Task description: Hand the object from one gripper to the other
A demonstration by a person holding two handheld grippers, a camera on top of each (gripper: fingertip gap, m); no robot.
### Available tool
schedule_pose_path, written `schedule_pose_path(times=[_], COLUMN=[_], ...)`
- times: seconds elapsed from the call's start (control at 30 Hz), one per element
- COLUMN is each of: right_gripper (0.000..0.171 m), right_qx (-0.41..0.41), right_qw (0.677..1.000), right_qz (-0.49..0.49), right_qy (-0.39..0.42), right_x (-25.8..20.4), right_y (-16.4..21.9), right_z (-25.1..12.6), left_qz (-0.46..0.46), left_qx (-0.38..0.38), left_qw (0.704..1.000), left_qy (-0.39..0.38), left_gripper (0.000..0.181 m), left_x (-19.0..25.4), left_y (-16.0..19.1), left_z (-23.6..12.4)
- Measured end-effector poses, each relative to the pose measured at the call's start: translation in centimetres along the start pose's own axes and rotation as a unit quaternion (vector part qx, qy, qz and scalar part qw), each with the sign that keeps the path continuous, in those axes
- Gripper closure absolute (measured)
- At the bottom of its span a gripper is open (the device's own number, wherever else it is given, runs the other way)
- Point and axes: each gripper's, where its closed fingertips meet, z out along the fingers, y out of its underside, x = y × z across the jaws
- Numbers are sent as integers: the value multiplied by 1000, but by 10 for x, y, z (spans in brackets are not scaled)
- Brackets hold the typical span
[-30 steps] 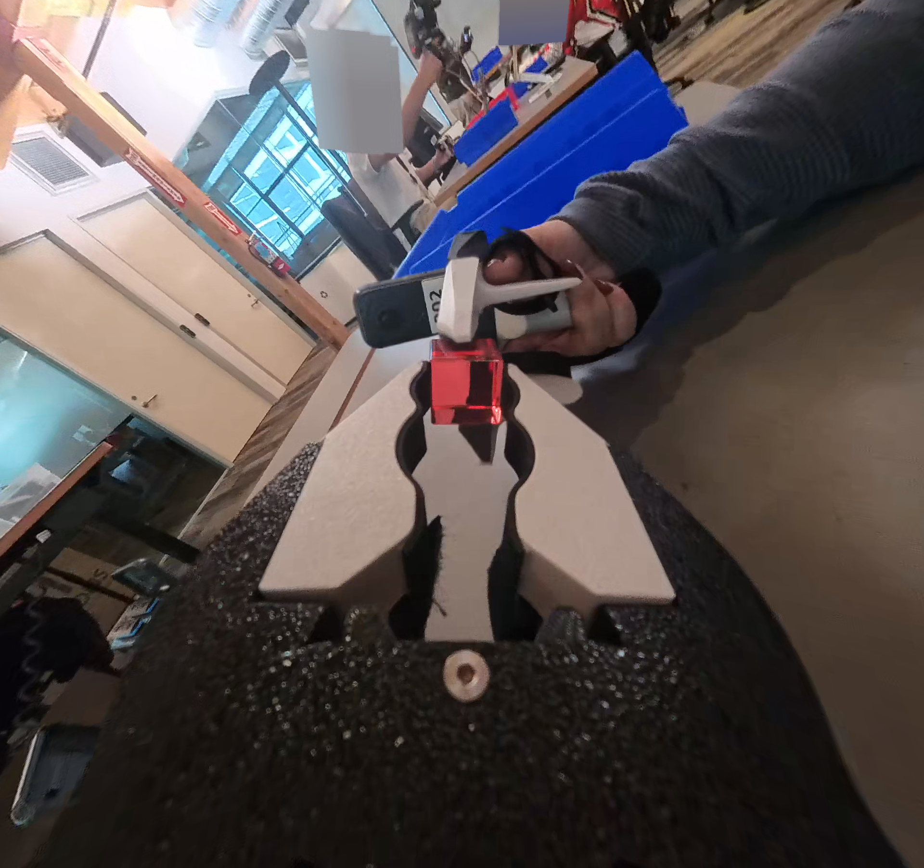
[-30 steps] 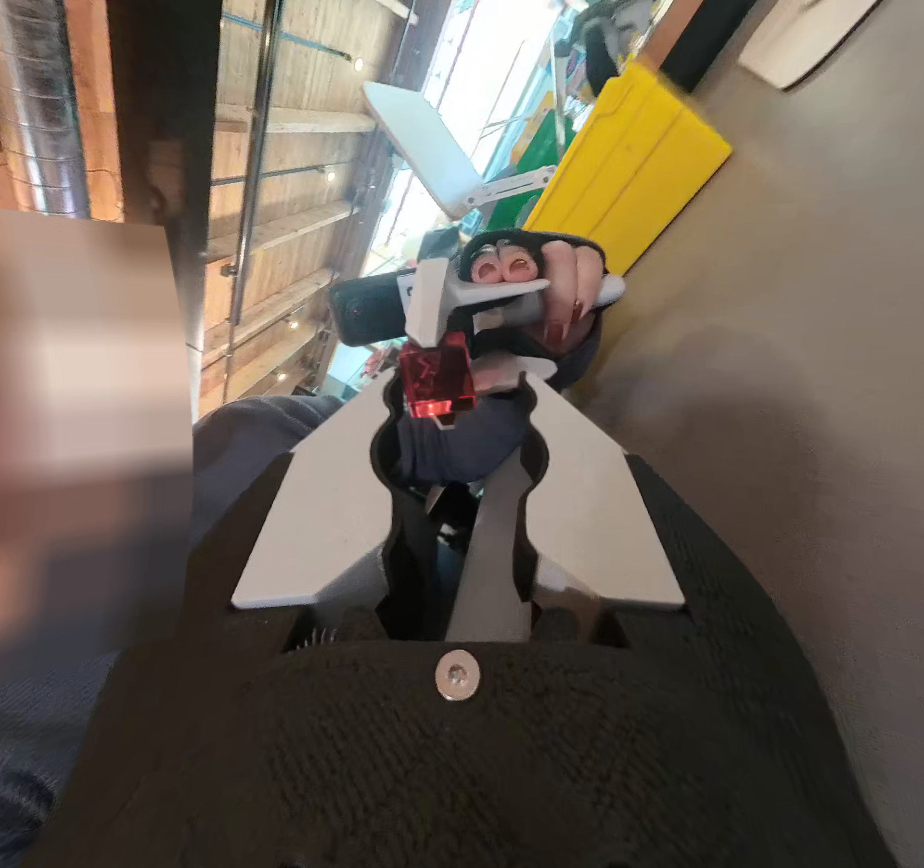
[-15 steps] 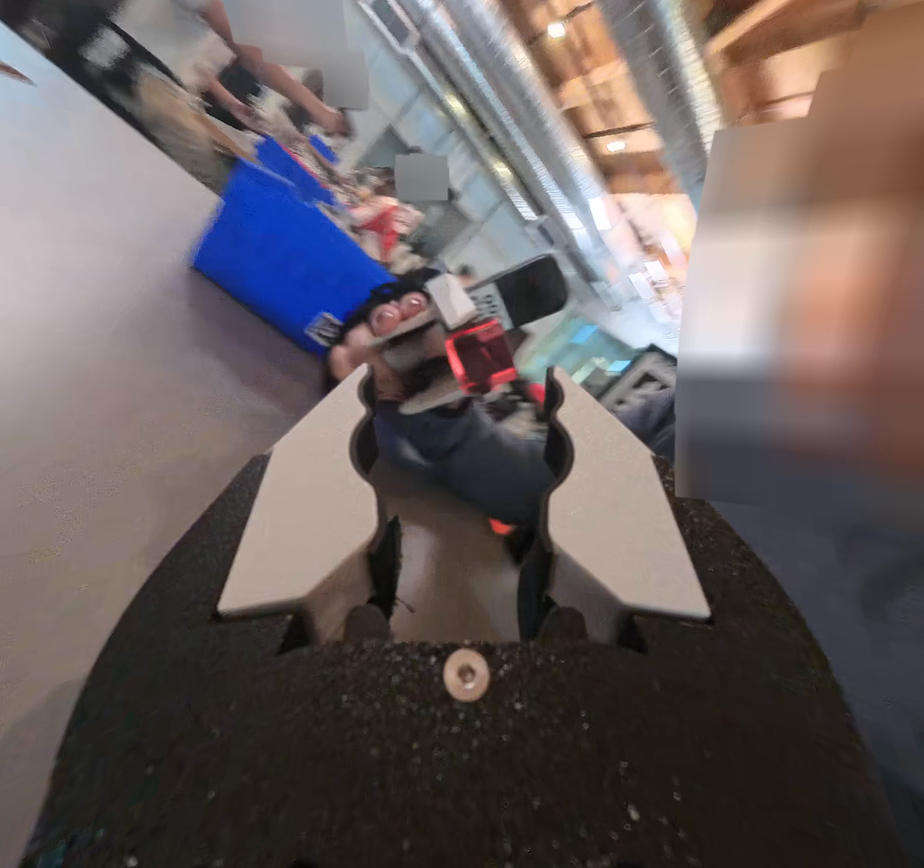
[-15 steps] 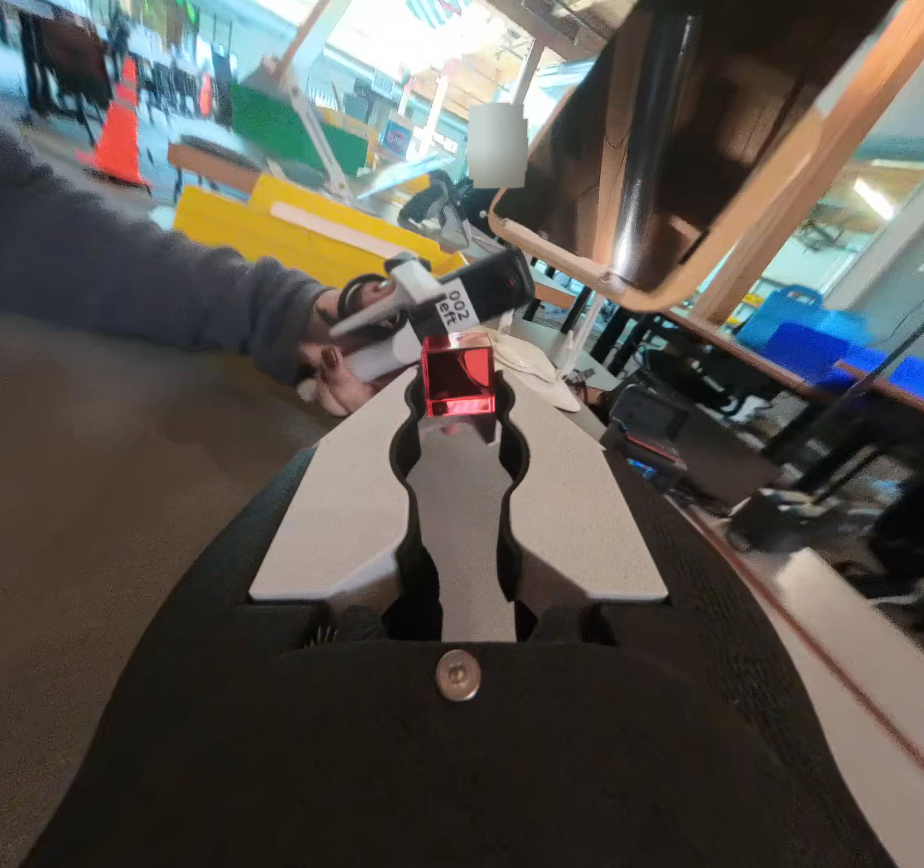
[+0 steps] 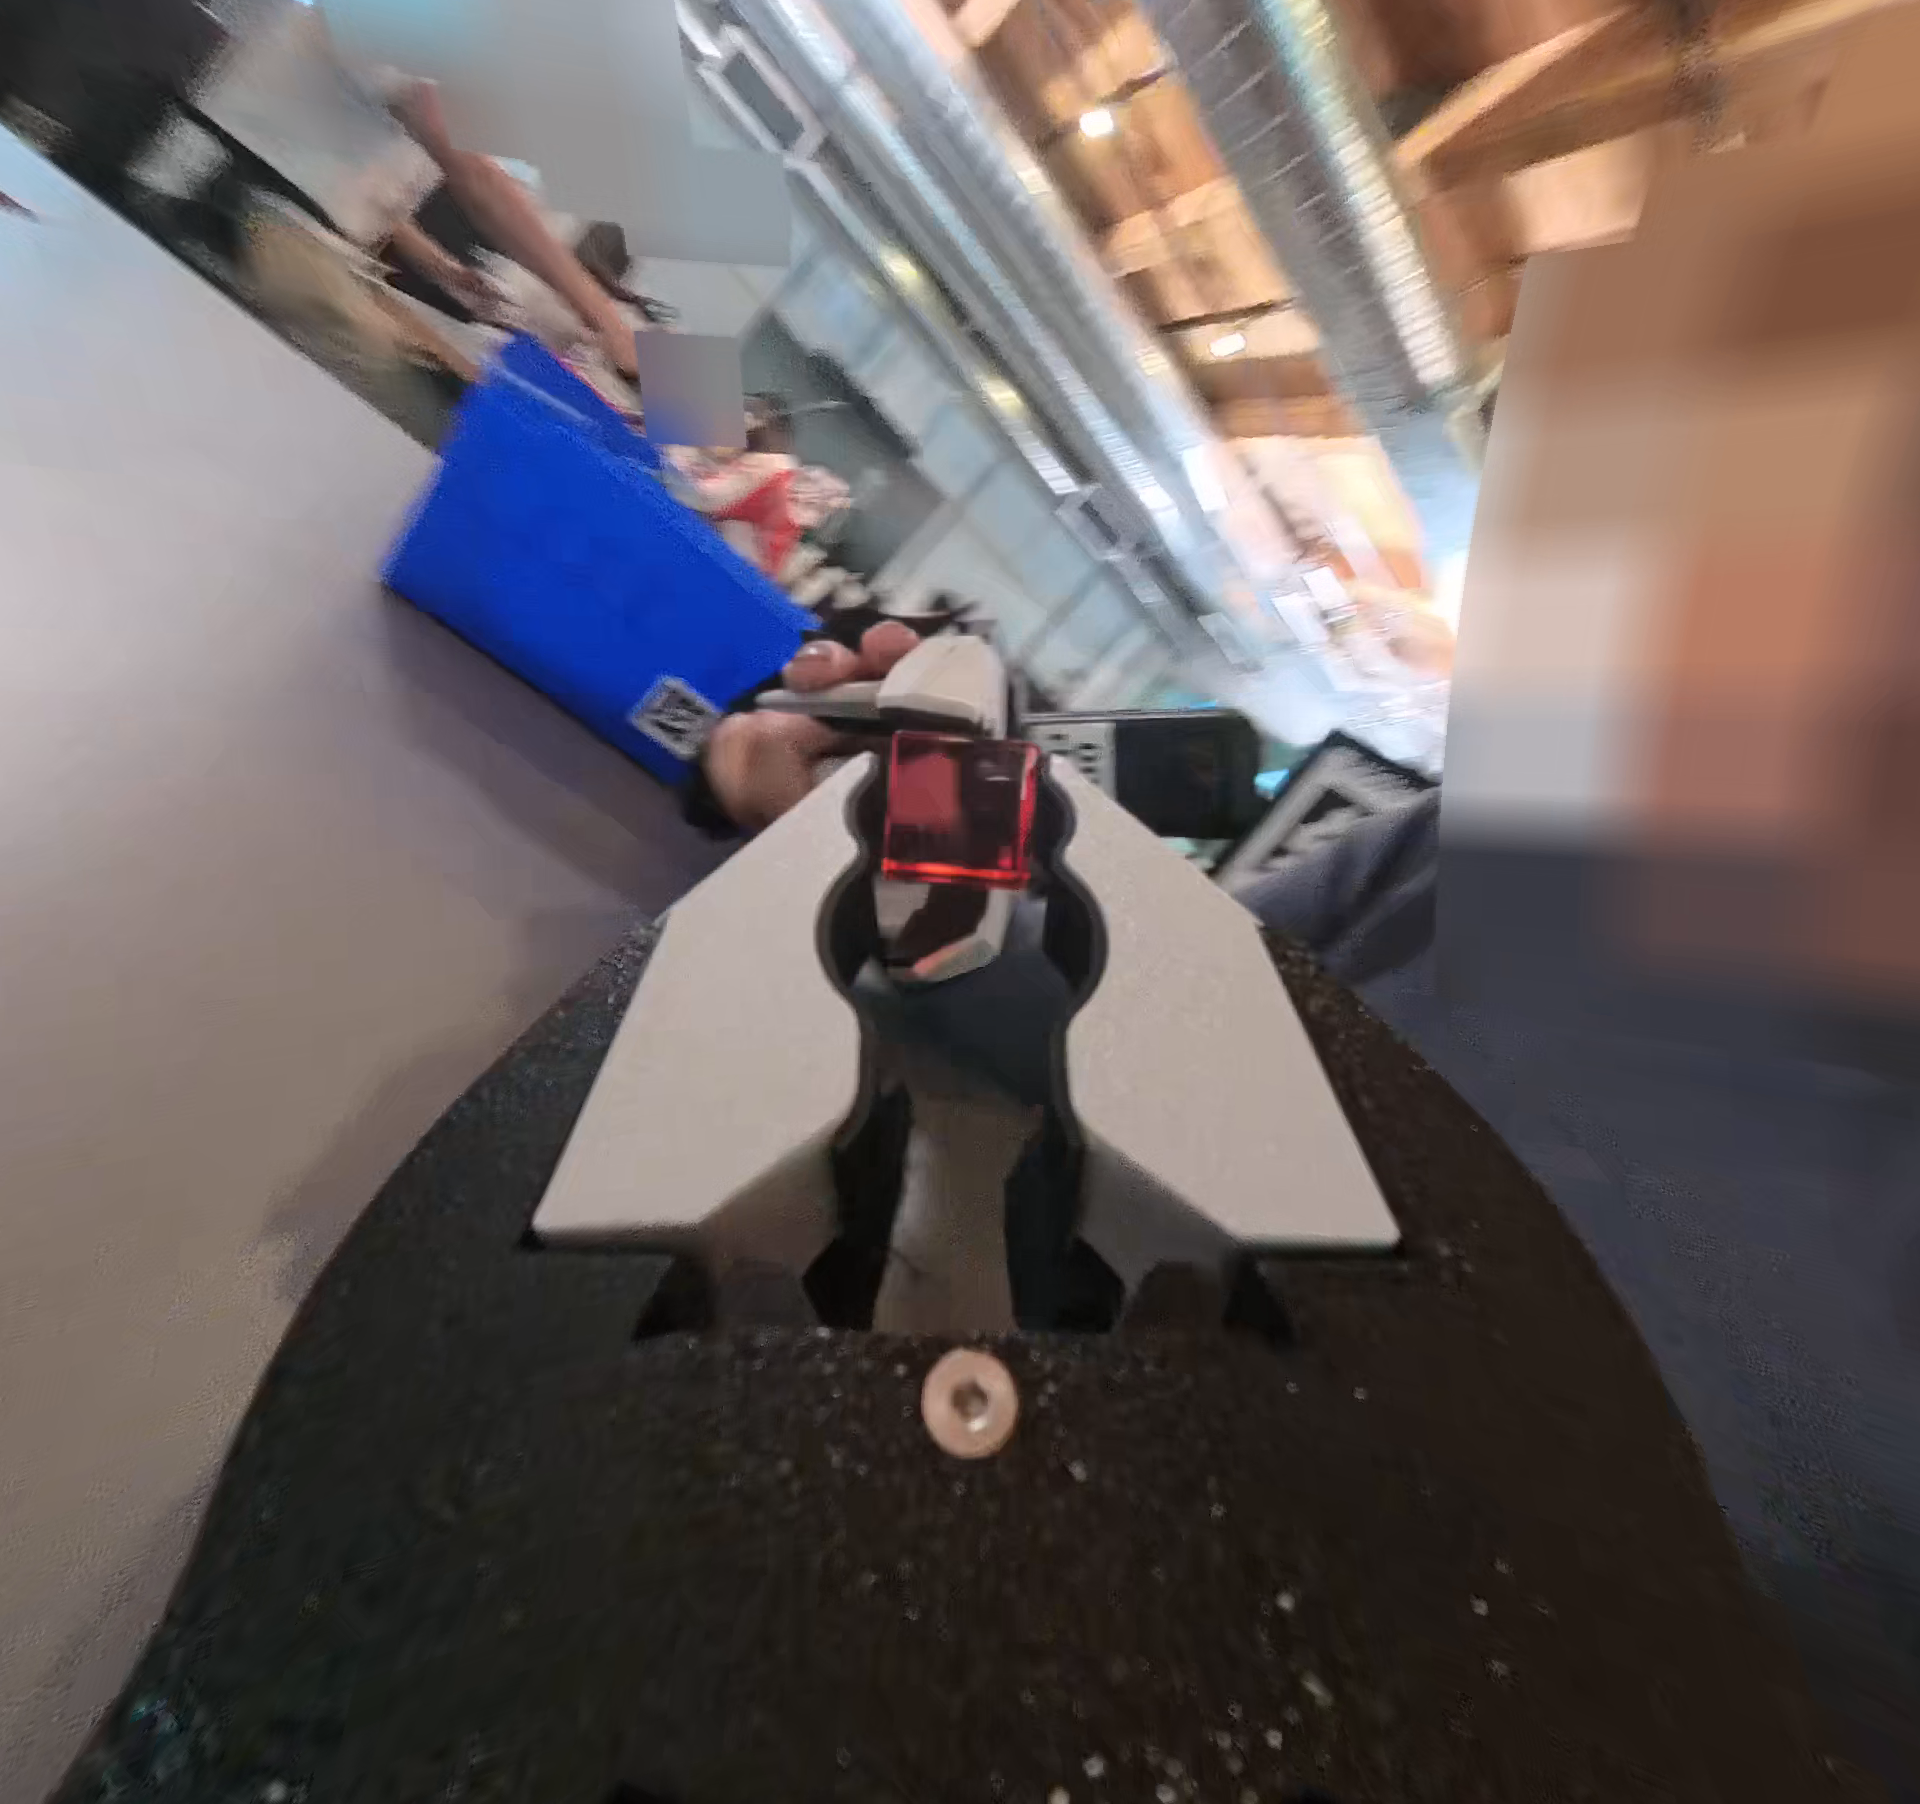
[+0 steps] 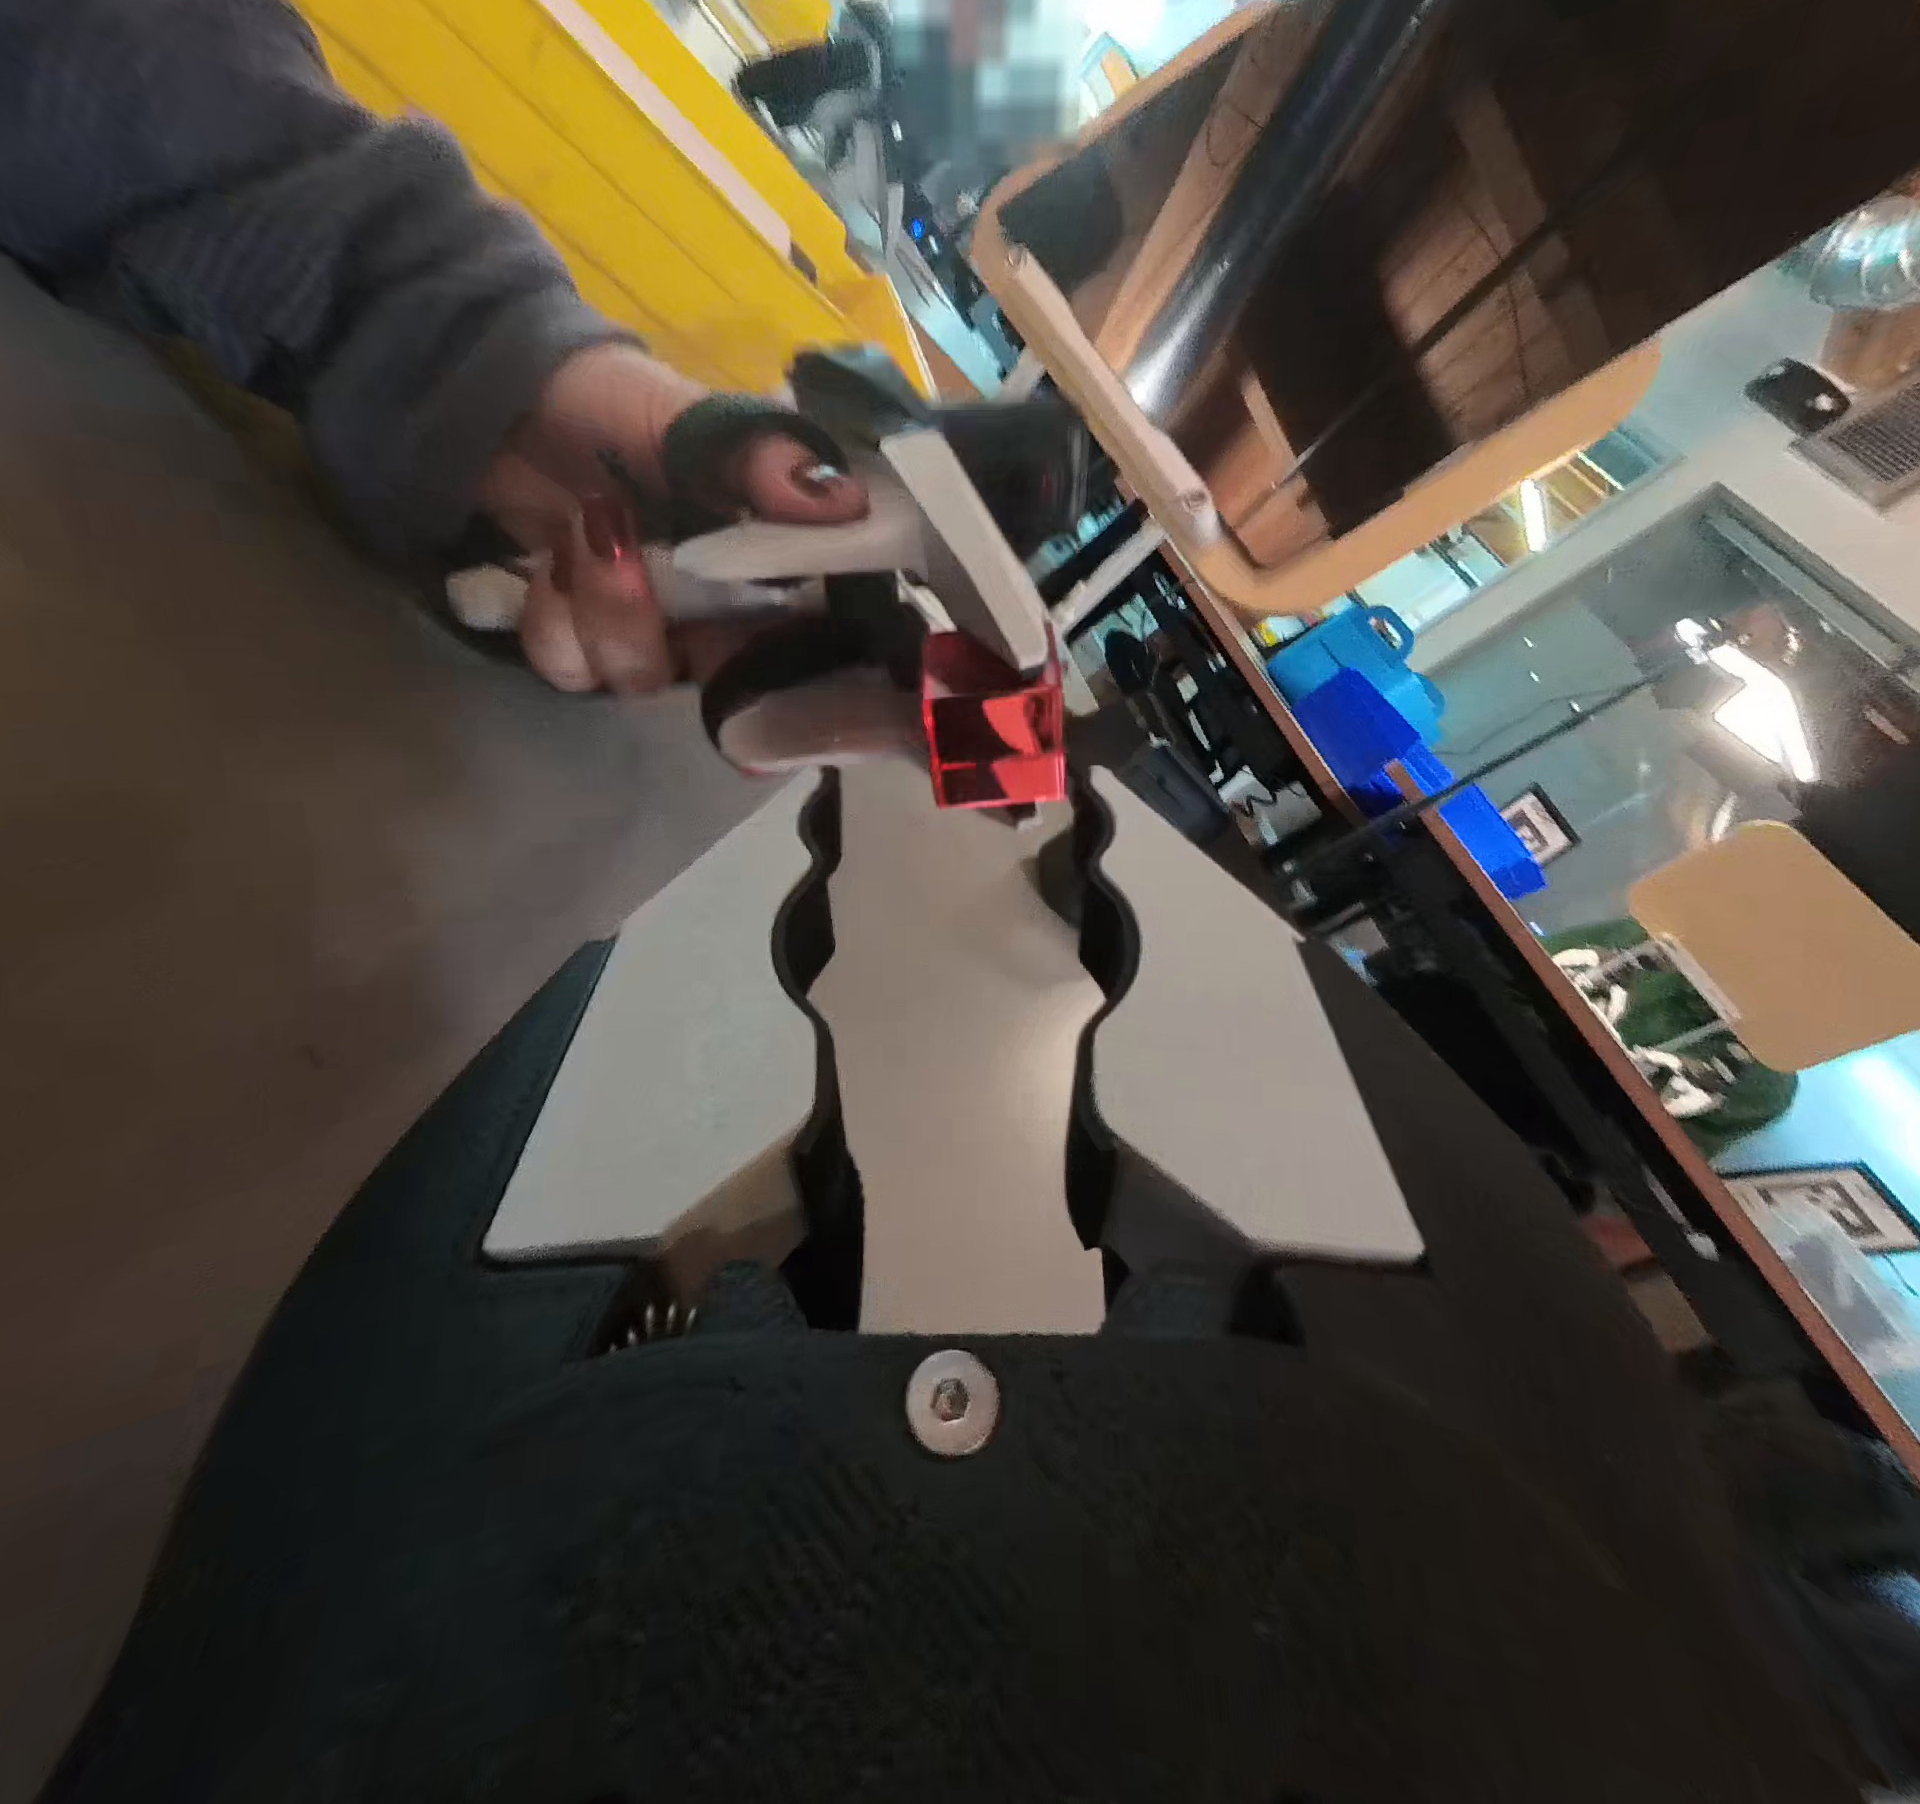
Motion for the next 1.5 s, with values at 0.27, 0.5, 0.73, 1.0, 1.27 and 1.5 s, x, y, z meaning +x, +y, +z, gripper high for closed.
schedule_pose_path(times=[0.27, 0.5, 0.73, 1.0, 1.27, 1.5], right_gripper=[140, 147, 147, 147, 89, 85], right_qx=[-36, 29, 112, 145, 84, 16], right_qw=[998, 958, 722, 623, 820, 996], right_qz=[-11, 283, 672, 748, 554, 85], right_qy=[45, 24, -118, -178, -114, -23], right_x=[5, 28, 27, 19, 21, -2], right_y=[13, 8, 16, 8, 23, 7], right_z=[6, 3, 4, 7, -5, 1], left_qz=[116, 287, 625, 652, 351, -32], left_qx=[-57, -35, -96, -144, -133, -129], left_qw=[975, 947, 706, 637, 874, 985], left_qy=[-180, -139, -318, -385, -309, -111], left_gripper=[156, 113, 116, 156, 157, 157], left_x=[-29, -7, -14, -32, -40, -17], left_y=[2, -2, -11, -10, -1, 28], left_z=[-2, 2, -6, -12, -16, -10])
